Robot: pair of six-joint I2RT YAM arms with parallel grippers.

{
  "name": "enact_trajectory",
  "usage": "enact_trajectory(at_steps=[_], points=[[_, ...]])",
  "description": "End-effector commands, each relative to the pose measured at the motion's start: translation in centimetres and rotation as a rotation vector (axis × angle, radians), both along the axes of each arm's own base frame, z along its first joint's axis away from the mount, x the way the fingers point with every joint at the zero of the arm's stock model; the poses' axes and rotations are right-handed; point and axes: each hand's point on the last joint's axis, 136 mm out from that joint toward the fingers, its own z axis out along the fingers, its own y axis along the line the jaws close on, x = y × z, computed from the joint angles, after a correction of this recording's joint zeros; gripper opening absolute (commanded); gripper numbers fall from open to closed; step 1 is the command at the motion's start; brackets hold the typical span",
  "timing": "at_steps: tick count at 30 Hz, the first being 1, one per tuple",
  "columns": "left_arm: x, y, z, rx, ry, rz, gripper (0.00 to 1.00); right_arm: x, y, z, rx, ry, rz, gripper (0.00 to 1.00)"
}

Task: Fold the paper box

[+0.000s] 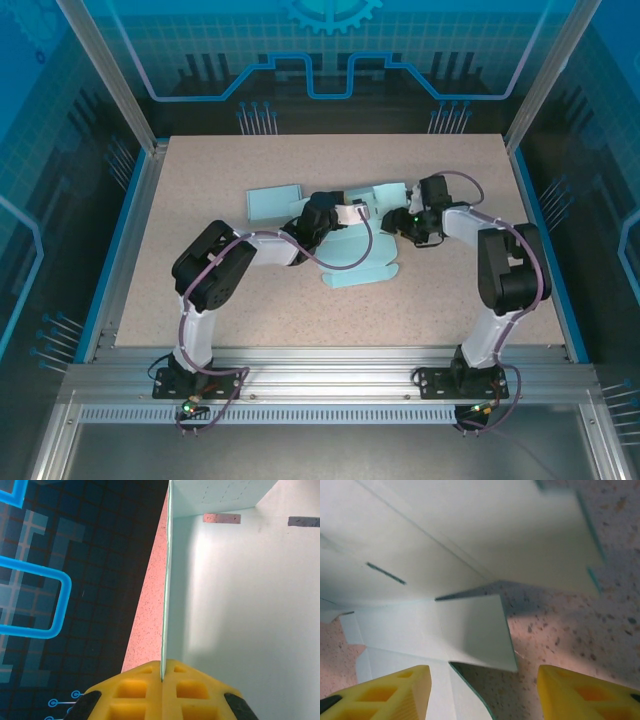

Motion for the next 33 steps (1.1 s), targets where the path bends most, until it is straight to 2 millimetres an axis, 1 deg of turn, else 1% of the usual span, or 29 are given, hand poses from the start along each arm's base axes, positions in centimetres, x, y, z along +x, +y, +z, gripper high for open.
enact_trajectory(at_steps=[1,3,7,11,15,18,23,27,30,33], points=[[-0.6,0.0,1.1,-0.043,0.014,-0.012,0.00,2.0,0.7,0.9,0.044,-0.056,0.024,0.58],[-0.6,0.1,1.0,-0.037,0.014,-0.012,0.00,2.5,1.1,1.2,0.066,-0.073,0.029,0.56],[-0.6,0.0,0.6,-0.013,0.013,-0.013,0.00,3.1,2.2,2.4,0.099,-0.108,0.044,0.49],[-0.2,0.0,0.1,0.023,-0.003,-0.008,0.00,3.1,2.5,3.6,0.091,-0.133,0.046,0.46],[-0.1,-0.2,0.1,0.013,0.001,-0.007,0.00,3.0,2.6,4.2,0.086,-0.145,0.041,0.40],[-0.1,-0.5,0.3,-0.002,0.005,-0.008,0.00,3.0,3.5,4.3,0.117,-0.147,0.050,0.38],[-0.2,-1.3,-0.5,0.020,0.011,-0.018,0.00,3.1,5.7,3.9,0.166,-0.147,0.060,0.35],[-0.4,-2.0,-1.0,0.037,0.014,-0.030,0.00,3.2,6.8,3.1,0.176,-0.129,0.066,0.34],[-0.4,-2.0,-1.2,0.042,0.014,-0.028,0.00,3.1,6.9,2.1,0.170,-0.102,0.058,0.34],[-0.4,-1.8,-1.4,0.057,0.010,-0.021,0.00,2.6,6.5,1.7,0.152,-0.089,0.049,0.34]])
